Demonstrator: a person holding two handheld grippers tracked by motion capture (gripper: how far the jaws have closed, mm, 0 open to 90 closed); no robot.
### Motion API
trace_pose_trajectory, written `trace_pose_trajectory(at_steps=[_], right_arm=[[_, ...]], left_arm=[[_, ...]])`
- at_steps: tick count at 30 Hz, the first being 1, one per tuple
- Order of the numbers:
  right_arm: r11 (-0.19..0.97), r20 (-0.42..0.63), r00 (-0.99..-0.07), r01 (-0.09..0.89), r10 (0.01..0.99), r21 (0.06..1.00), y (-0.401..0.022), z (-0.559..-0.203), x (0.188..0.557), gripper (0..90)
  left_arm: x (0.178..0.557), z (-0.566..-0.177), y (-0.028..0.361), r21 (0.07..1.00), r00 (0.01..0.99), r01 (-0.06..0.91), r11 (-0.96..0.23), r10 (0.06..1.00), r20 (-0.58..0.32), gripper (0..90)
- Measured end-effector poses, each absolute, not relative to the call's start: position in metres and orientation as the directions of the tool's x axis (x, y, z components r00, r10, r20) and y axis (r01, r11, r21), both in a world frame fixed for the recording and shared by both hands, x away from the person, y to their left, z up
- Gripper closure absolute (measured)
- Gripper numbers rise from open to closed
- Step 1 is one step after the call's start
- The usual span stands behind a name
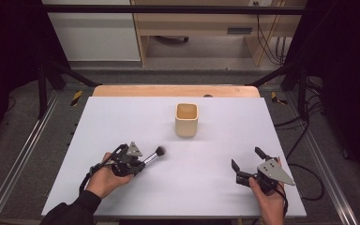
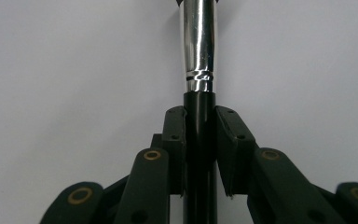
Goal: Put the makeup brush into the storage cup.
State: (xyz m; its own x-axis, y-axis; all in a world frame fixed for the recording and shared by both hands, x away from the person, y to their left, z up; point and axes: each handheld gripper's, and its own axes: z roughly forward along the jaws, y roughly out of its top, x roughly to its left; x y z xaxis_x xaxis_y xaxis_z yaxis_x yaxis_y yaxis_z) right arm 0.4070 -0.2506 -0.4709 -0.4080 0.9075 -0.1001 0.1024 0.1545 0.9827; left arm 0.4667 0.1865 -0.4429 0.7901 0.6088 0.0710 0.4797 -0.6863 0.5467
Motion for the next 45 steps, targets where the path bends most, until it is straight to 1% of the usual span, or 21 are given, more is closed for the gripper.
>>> trace_pose_trajectory(at_steps=[5, 14, 20, 33, 45], right_arm=[[0.157, -0.101, -0.409, 0.105, 0.907, 0.982, -0.25, -0.471, 0.407, 5.0], [0.156, -0.098, -0.413, 0.108, 0.906, 0.982, -0.249, -0.472, 0.407, 4.9], [0.157, -0.096, -0.421, 0.11, 0.902, 0.981, -0.247, -0.472, 0.407, 4.8], [0.149, -0.086, -0.424, 0.117, 0.901, 0.982, -0.246, -0.472, 0.407, 4.4], [0.117, -0.053, -0.433, 0.123, 0.9, 0.985, -0.244, -0.472, 0.407, 3.9]], left_arm=[[0.464, -0.436, 0.185, 0.598, 0.779, 0.465, -0.653, 0.623, 0.075, 74.5], [0.461, -0.433, 0.184, 0.626, 0.78, 0.453, -0.634, 0.622, 0.066, 74.6], [0.458, -0.432, 0.186, 0.652, 0.773, 0.434, -0.621, 0.629, 0.084, 74.6], [0.454, -0.429, 0.182, 0.691, 0.774, 0.416, -0.591, 0.629, 0.072, 74.5], [0.447, -0.429, 0.176, 0.738, 0.773, 0.386, -0.554, 0.631, 0.069, 74.5]])
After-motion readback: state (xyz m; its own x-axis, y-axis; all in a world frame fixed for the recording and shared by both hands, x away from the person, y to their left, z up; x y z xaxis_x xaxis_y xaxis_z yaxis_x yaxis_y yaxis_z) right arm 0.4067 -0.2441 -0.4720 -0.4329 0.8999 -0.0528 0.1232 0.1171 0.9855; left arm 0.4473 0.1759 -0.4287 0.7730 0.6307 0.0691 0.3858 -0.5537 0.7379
